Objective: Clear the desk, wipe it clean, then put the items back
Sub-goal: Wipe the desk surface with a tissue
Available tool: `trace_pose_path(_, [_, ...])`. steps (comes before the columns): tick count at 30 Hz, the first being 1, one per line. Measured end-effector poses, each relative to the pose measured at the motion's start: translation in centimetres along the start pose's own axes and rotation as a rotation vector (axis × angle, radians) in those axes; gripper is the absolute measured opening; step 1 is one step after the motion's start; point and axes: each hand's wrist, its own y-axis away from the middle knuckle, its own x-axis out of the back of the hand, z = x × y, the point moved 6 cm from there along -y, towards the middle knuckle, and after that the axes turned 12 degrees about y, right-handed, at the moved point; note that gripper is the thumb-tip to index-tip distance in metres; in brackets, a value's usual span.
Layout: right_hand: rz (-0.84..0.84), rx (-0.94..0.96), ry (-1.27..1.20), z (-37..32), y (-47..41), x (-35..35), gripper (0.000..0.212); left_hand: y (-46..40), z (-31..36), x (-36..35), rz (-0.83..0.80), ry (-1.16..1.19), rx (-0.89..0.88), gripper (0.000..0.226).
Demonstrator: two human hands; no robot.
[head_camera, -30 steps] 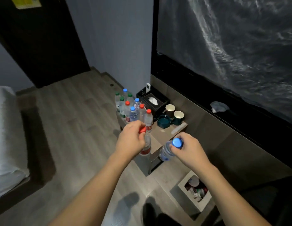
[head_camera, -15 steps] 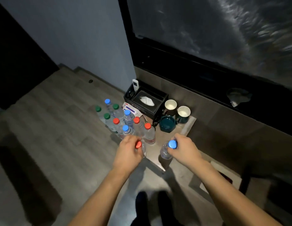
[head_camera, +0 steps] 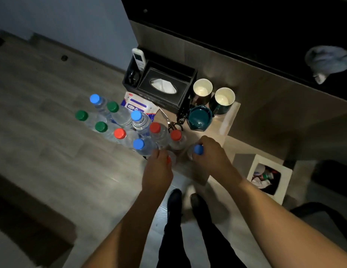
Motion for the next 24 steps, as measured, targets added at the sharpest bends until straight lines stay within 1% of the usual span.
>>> trace_pose_path(3, [0.005,-0.017,-0.018,0.0,-0.3,-0.6,0.021,-0.4,-0.8,0.1,-0.001,0.019,0.01,0.01])
trace_pose_path(9, [0.038,-0.017,-0.039,-0.5,-1.6,-1.1,0.014,-1.4,-0.6,-0.4,-0.007,0.025,-0.063,0.013])
trace_pose_path(12, [0.053,-0.003,-0.015,-0.6,-2.0,-1.3,0.014,-1.1,-1.0,-0.7,0.011,0.041,-0.123,0.012])
trace_pose_path(16, [0.025,0.008,0.043,-0.9,-2.2,-1.2,0.017,-1.0,-1.1,-0.9,0.013,0.051,-0.128,0.01])
trace_pose_path(18, [-0.024,-0.021,0.061,-1.1,-1.8,-0.7,0.023,-1.4,-0.7,-0.9,-0.013,0.041,-0.126,0.012])
trace_pose_path(21, [-0.083,-0.059,0.07,-1.6,-0.2,1.1,0.047,-1.3,0.1,0.2,-0.063,0.03,-0.055,0.022])
trace_pose_path(23, [-0.072,-0.056,0.093,-2.4,1.6,3.5,0.056,-0.2,1.6,1.9,-0.049,0.031,-0.093,0.028])
trace_pose_path(24, [-0.049,-0.054,0.094,-2.8,2.7,5.0,0.059,0.5,2.5,2.8,-0.032,0.025,-0.143,0.03])
